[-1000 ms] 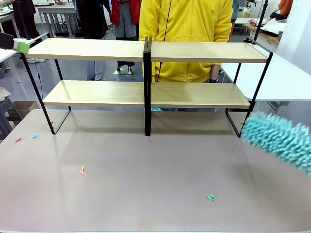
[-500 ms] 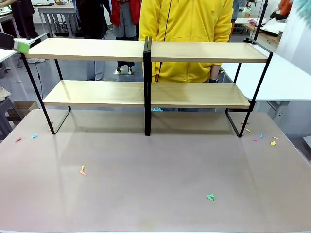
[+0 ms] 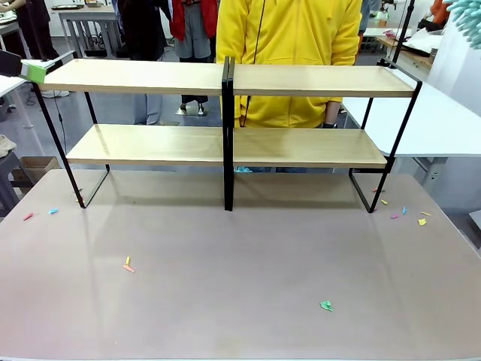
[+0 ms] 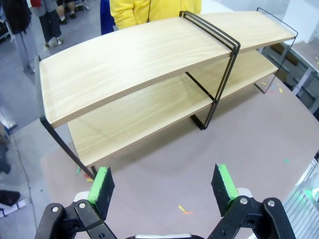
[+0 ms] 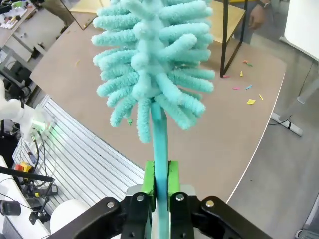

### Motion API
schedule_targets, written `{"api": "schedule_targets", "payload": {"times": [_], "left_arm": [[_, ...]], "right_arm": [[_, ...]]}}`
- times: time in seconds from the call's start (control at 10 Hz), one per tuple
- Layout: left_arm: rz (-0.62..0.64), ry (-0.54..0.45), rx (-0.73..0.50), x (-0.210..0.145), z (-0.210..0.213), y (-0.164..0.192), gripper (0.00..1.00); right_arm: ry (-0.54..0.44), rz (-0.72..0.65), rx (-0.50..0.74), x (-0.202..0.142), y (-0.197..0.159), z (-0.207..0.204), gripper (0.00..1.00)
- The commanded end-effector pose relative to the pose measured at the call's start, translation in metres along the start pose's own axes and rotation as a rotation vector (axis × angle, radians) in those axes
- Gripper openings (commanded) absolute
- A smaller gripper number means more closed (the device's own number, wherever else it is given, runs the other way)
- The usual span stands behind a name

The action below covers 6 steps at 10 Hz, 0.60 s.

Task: Clean the shelves.
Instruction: Clean another randomly selected level of the Shelf with the Duster, then place the Duster on the table.

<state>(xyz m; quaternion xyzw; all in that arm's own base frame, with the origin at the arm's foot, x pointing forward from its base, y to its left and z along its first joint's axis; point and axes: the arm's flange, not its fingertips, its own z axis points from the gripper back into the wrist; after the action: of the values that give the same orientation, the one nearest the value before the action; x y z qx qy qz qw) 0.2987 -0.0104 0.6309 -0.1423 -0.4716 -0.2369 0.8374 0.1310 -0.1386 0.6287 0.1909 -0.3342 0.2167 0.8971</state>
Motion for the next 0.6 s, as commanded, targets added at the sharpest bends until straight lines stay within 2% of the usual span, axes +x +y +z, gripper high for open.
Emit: {"api": "schedule_targets", "payload": {"times": [0.0,0.5], "left_arm": [[-0.001,-0.002,0.000,0.0002,0.0007,0.0003,1.00],[-0.001,-0.002,0.000,0.0002,0.0007,0.0003,1.00]], "right_arm": [[-0.011,0.027,-0.015,-0.0090,0.0060,0.0062,0.12],[-0.011,0.027,-0.015,-0.0090,0.0060,0.0062,0.12]]}}
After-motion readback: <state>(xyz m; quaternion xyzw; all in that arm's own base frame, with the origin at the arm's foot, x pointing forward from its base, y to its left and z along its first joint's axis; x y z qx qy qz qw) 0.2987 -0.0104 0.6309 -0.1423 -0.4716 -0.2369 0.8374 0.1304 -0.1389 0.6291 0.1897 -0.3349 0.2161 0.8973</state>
